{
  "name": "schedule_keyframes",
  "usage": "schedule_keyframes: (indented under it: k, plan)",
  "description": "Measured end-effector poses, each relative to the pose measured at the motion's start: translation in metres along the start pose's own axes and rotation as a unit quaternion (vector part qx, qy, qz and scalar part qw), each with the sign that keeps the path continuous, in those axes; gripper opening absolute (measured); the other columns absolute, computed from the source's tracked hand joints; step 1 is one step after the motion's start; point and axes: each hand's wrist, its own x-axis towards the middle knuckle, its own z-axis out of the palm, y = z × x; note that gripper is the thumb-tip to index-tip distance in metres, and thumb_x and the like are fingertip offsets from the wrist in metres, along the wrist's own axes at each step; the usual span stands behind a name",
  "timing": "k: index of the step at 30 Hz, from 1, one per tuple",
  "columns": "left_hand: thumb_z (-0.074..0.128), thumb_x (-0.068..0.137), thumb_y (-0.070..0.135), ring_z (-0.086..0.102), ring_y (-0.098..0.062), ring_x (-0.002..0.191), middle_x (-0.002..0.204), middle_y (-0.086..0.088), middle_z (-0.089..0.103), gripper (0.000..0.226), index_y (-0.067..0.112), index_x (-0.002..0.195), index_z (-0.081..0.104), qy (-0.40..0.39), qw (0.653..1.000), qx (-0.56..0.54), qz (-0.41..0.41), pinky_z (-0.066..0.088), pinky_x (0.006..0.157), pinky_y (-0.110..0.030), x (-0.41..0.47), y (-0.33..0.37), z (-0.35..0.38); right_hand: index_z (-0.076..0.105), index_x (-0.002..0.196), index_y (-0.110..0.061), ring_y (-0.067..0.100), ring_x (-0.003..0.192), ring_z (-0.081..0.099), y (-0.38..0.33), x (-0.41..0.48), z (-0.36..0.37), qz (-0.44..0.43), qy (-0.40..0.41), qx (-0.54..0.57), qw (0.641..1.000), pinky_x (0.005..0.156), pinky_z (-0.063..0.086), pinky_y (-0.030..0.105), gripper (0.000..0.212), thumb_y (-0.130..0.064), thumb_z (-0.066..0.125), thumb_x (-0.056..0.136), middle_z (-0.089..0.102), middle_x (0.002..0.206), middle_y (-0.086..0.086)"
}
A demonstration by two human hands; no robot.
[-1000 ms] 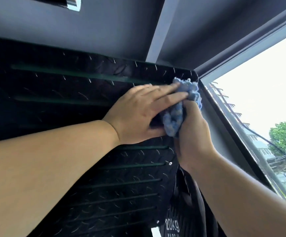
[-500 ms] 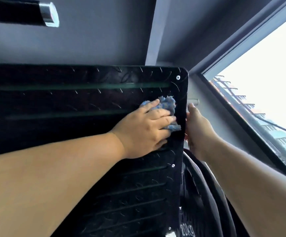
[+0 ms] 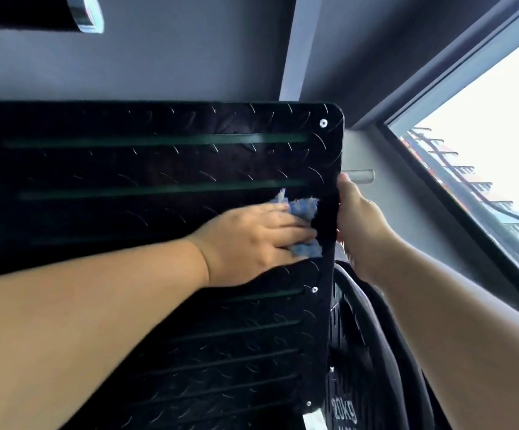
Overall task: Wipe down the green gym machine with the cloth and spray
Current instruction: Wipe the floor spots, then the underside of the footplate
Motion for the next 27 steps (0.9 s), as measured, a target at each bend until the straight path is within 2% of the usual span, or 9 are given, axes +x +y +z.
schedule_keyframes:
  k: [2,6,8,10,12,14,19,24,27]
  plan:
    - [0.041,0.096,0.010,0.055,-0.027,0.124,0.135,-0.006,0.057,0.037,0.019,0.118,0.069,0.047,0.997,0.062,-0.026,0.036,0.109,-0.045,0.009,-0.021,-0.012,0.058,0.133,-0.019,0.020,0.115,0.060,0.001,0.000,-0.002,-0.013,-0.020,0.004,1.000,0.106,0.042,0.041,0.068,-0.066,0.036,0.089,0.064,0.126,-0.002]
    - [0.047,0.090,0.004,0.049,-0.039,0.126,0.137,-0.014,0.055,0.039,0.011,0.125,0.062,0.177,0.933,0.096,-0.299,0.029,0.111,-0.052,0.020,-0.056,-0.039,0.058,0.132,-0.022,0.015,0.117,0.058,0.005,0.003,-0.004,-0.032,-0.039,-0.017,0.999,0.108,0.039,0.038,0.075,-0.071,0.035,0.080,0.063,0.128,-0.008]
    - [0.048,0.091,0.007,0.049,-0.038,0.127,0.136,-0.014,0.055,0.038,0.012,0.125,0.063,0.158,0.953,0.078,-0.245,0.031,0.110,-0.054,0.010,-0.032,-0.025,0.057,0.133,-0.023,0.017,0.120,0.056,0.005,0.003,-0.003,-0.028,-0.026,-0.027,0.999,0.108,0.038,0.041,0.084,-0.074,0.035,0.071,0.060,0.131,-0.007]
    - [0.043,0.098,0.011,0.053,-0.034,0.125,0.133,-0.010,0.059,0.033,0.014,0.120,0.066,0.082,0.992,0.029,-0.088,0.034,0.110,-0.051,-0.013,0.003,-0.005,0.056,0.134,-0.022,0.020,0.123,0.054,0.003,0.004,-0.002,-0.028,-0.017,-0.038,0.999,0.110,0.035,0.043,0.088,-0.076,0.034,0.067,0.058,0.134,-0.004]
    - [0.042,0.101,0.013,0.054,-0.028,0.125,0.133,-0.004,0.059,0.032,0.017,0.113,0.071,-0.006,1.000,0.004,0.013,0.035,0.111,-0.044,-0.029,0.015,-0.004,0.056,0.133,-0.022,0.020,0.123,0.053,0.002,0.003,-0.002,-0.026,-0.017,-0.047,0.998,0.110,0.034,0.045,0.094,-0.079,0.033,0.061,0.058,0.134,-0.004]
    - [0.039,0.102,0.011,0.051,-0.025,0.128,0.138,-0.003,0.055,0.035,0.018,0.115,0.071,-0.007,0.999,0.041,0.009,0.032,0.112,-0.043,-0.028,-0.004,-0.011,0.056,0.132,-0.024,0.020,0.121,0.054,0.004,0.002,-0.003,-0.029,-0.020,-0.055,0.998,0.109,0.036,0.045,0.097,-0.081,0.033,0.058,0.059,0.132,-0.006]
    - [0.045,0.093,0.010,0.044,-0.036,0.131,0.141,-0.011,0.051,0.037,0.012,0.124,0.065,0.122,0.970,0.084,-0.194,0.027,0.114,-0.051,-0.010,-0.036,-0.025,0.060,0.129,-0.024,0.015,0.112,0.060,0.006,0.001,-0.003,-0.031,-0.022,-0.043,0.998,0.103,0.041,0.039,0.078,-0.074,0.037,0.073,0.064,0.122,-0.010]
    - [0.047,0.101,0.014,0.052,-0.028,0.126,0.133,-0.001,0.060,0.028,0.016,0.111,0.073,0.015,1.000,0.025,-0.006,0.037,0.109,-0.043,-0.046,0.007,0.001,0.059,0.128,-0.024,0.020,0.113,0.057,0.002,-0.002,-0.002,-0.019,-0.010,-0.078,0.997,0.106,0.037,0.044,0.075,-0.073,0.035,0.077,0.063,0.121,-0.007]
    - [0.039,0.103,0.011,0.053,-0.028,0.125,0.135,-0.004,0.058,0.035,0.016,0.117,0.070,0.024,0.998,0.058,0.010,0.037,0.109,-0.043,-0.039,-0.024,-0.018,0.058,0.130,-0.028,0.019,0.117,0.057,0.005,0.003,-0.003,-0.024,-0.013,-0.075,0.997,0.107,0.037,0.044,0.083,-0.080,0.038,0.068,0.063,0.125,-0.010]
